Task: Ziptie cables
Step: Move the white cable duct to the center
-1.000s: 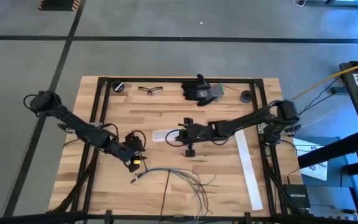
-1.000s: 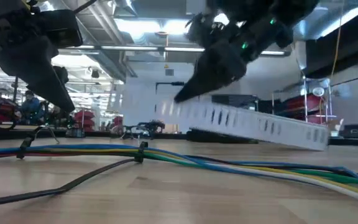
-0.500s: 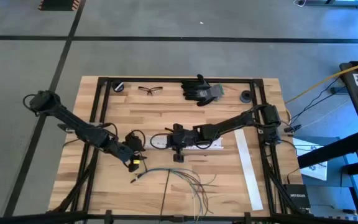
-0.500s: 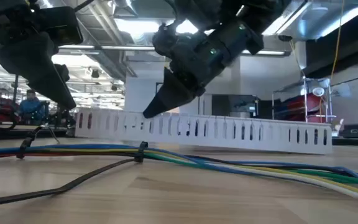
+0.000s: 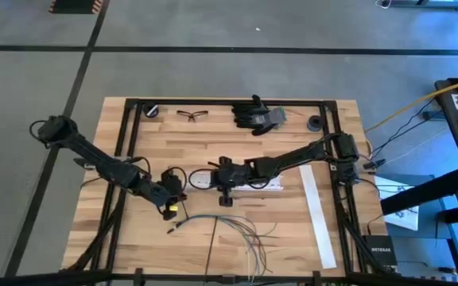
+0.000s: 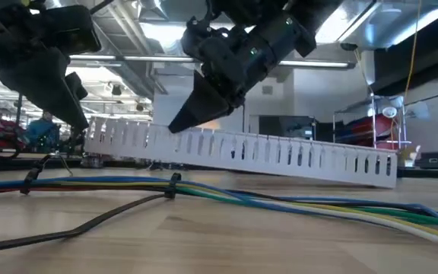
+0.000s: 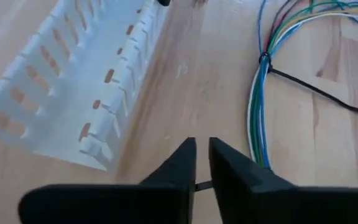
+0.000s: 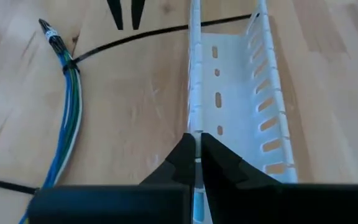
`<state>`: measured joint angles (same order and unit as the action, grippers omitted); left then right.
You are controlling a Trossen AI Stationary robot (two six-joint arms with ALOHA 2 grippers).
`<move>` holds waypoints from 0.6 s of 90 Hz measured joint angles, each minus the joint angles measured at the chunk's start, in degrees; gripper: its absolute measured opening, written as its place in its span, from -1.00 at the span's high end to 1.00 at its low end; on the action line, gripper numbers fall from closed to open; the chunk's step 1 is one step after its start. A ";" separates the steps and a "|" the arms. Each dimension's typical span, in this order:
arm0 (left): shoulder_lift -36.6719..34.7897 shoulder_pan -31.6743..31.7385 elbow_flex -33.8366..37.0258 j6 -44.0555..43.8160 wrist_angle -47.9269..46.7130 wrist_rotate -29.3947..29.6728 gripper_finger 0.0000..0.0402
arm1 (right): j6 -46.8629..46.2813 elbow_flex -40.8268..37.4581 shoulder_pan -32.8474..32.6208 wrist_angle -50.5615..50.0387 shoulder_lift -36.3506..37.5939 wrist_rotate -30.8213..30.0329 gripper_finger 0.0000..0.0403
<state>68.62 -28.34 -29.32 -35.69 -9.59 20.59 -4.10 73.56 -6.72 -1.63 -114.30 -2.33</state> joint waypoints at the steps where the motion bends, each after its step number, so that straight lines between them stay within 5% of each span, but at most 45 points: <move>1: 0.00 0.00 0.00 0.04 0.01 -0.01 0.77 | 0.01 0.00 0.00 0.01 0.00 -0.01 0.99; 34: 0.00 0.33 0.00 -0.08 0.02 -0.03 0.06 | 0.06 0.00 0.00 0.10 0.00 -0.01 0.99; 54: -0.01 0.33 -0.04 1.62 -0.23 -0.03 -0.13 | 0.02 0.00 0.00 0.65 0.00 0.00 0.99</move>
<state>68.61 -28.01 -29.36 -34.07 -9.82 20.56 -4.08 73.56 -6.72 -0.97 -114.30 -2.33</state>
